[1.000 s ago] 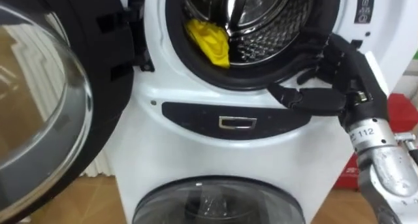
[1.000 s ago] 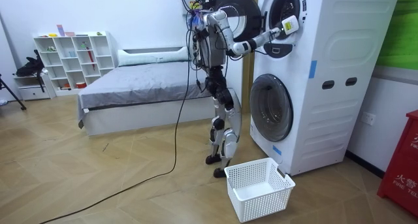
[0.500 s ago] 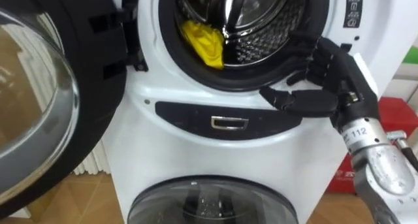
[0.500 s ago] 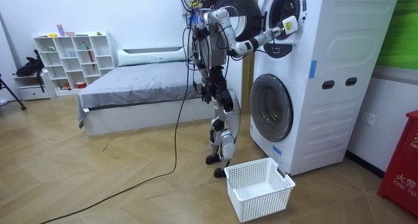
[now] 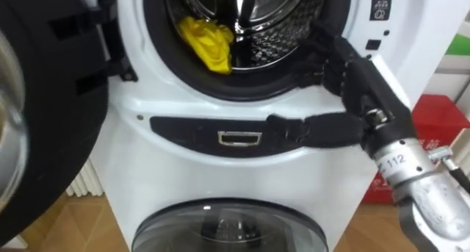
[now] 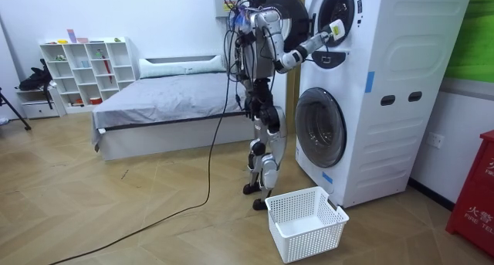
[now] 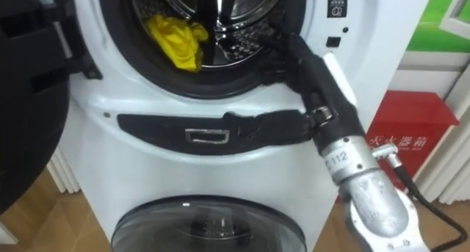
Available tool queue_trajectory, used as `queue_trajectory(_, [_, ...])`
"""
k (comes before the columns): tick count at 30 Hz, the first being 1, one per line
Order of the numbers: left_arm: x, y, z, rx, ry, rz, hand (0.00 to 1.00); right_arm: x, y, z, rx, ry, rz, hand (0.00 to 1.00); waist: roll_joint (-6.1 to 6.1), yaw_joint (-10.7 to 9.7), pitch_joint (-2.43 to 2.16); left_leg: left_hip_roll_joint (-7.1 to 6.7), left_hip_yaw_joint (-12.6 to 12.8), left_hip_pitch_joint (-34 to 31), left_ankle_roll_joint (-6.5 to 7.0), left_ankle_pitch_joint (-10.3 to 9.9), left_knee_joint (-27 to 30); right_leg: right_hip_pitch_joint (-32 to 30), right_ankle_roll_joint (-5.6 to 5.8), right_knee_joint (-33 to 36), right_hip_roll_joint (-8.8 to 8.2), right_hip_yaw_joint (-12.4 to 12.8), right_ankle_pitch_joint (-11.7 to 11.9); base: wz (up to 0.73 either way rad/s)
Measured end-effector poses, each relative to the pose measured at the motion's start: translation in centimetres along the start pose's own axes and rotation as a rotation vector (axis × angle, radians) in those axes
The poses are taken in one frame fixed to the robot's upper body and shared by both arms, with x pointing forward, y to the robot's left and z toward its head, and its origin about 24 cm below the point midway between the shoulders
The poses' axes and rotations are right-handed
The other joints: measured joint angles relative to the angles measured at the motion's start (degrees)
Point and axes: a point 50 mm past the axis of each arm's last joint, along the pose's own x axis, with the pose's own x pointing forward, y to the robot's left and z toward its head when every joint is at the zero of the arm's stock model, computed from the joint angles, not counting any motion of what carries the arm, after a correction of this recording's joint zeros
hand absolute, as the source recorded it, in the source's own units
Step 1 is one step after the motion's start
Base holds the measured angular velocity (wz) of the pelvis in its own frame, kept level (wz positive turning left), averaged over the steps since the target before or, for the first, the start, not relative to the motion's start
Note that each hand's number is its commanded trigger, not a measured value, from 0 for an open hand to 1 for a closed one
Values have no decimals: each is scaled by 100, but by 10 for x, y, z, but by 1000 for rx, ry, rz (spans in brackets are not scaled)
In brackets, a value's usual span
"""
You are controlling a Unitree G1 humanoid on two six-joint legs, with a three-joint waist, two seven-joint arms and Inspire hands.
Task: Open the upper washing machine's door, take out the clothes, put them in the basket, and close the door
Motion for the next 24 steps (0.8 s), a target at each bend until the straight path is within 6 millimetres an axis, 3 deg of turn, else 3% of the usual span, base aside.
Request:
queue_trajectory(7, [2, -1, 13, 38, -51, -12, 0, -1, 50, -4, 143, -1, 382, 0, -69, 299, -5, -7, -22, 109, -24, -18, -121, 89, 12, -98, 11, -33, -72, 3])
queue_trajectory(10, [3, -2, 14, 21, -46, -19, 0, -2, 58, -4, 182, -12, 458, 0, -141, 395, 34, -21, -51, 109, -23, -19, -167, 101, 31, -135, 12, -32, -89, 5])
queue_trajectory(13, [3, -3, 14, 9, -44, -34, 0, -3, 65, -4, 192, -10, 522, 0, -213, 416, 33, -44, -113, 103, -14, -37, -185, 137, 51, -198, 15, -33, -101, 9])
queue_trajectory(24, [3, -4, 12, 23, -36, -34, 0, -4, 71, -5, 196, -5, 584, 0, -287, 490, 70, -72, -144, 123, 9, -76, -240, 140, 94, -204, 7, 5, -126, 0])
